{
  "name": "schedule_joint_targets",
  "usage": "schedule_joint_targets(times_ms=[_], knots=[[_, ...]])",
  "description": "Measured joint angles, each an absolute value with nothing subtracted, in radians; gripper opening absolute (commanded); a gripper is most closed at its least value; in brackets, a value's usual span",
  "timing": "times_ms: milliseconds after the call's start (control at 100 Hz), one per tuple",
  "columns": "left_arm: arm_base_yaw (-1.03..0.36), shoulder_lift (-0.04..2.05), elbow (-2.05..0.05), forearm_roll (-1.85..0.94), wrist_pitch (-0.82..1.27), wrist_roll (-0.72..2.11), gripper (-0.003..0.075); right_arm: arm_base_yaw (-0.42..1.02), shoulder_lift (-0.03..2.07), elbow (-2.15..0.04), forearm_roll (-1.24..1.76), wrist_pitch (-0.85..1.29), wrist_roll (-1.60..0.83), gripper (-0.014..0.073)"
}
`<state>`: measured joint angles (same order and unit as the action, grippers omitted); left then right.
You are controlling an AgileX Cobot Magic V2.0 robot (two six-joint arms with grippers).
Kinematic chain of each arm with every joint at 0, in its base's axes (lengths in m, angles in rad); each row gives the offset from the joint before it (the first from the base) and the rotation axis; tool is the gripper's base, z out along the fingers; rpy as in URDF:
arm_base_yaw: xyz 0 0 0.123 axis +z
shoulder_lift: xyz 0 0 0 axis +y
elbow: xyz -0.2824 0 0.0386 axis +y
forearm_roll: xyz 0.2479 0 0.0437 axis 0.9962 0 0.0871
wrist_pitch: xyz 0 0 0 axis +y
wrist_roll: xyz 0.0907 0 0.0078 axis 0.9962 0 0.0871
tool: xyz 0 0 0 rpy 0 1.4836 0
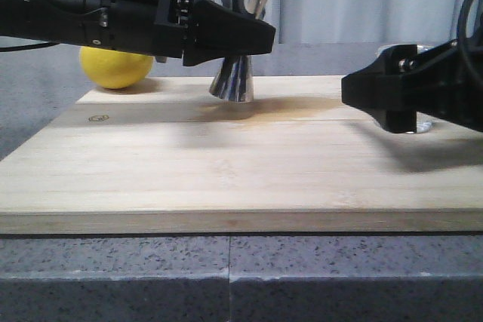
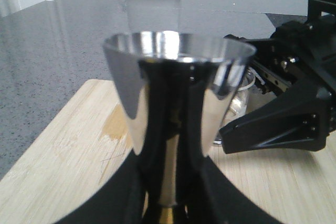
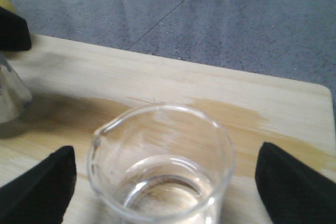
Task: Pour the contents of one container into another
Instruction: 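Reach the right gripper to the glass beaker and grasp it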
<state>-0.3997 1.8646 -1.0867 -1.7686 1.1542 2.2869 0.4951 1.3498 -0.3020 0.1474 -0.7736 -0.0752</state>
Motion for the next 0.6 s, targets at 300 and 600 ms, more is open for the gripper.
schedule_joint_targets(times_ms=[300,600], knots=[[-0.4,1.865,-1.087,-1.769,1.154,2.287,0.0062,0.495,1.423,-0.31,0.142,-0.852,-0.052,0.0521],[-0.4,1.865,-1.087,-1.769,1.154,2.287,0.0062,0.495,1.426,-0.31,0.14,-0.857,-0.05,0.0336]])
